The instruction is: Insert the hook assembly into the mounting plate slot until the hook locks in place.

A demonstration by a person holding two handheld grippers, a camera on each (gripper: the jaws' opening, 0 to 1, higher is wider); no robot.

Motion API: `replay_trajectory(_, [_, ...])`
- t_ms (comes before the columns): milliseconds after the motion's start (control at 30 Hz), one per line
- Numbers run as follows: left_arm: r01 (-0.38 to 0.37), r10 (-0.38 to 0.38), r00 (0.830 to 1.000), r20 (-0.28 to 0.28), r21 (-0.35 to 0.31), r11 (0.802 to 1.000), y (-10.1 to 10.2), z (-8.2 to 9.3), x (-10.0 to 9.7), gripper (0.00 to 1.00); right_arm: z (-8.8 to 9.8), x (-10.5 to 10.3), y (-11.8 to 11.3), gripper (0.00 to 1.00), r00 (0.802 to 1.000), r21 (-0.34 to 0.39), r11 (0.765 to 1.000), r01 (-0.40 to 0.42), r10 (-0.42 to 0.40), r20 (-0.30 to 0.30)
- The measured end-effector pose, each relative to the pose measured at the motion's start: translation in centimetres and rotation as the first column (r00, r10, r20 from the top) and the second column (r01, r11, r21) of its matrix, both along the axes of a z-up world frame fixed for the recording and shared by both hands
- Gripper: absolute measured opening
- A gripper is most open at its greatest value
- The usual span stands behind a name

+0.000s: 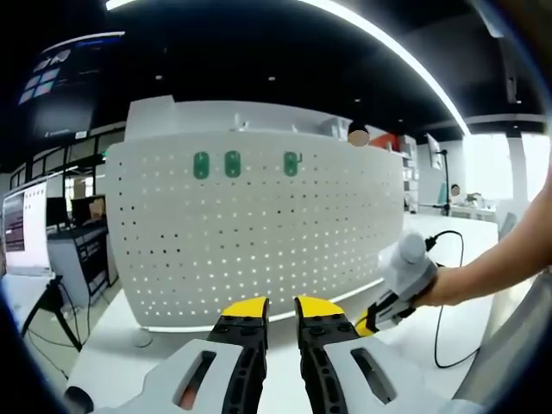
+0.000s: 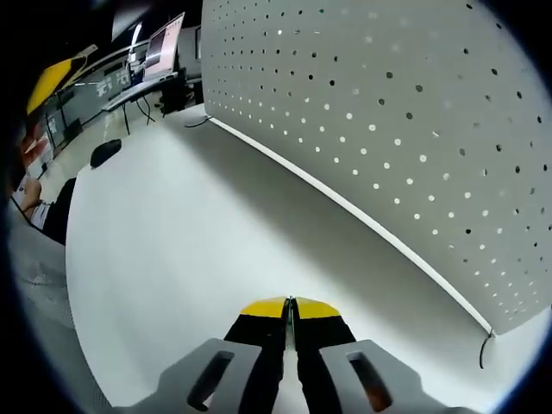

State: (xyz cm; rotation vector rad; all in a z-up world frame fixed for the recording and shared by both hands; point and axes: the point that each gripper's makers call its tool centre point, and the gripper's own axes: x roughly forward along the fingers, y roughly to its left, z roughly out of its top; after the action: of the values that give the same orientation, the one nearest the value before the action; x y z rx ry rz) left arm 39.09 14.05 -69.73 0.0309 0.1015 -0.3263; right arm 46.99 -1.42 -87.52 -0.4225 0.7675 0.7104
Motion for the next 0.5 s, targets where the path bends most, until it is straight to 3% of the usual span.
replay_trajectory(500, [0.025,-0.025,1.000,0.002,0.006,1.000,-0.7,0.1,-0.2,0.13,2.0,0.0,-0.2,0.00,0.999,0.054,0.998,0.028,-0.029,0.017])
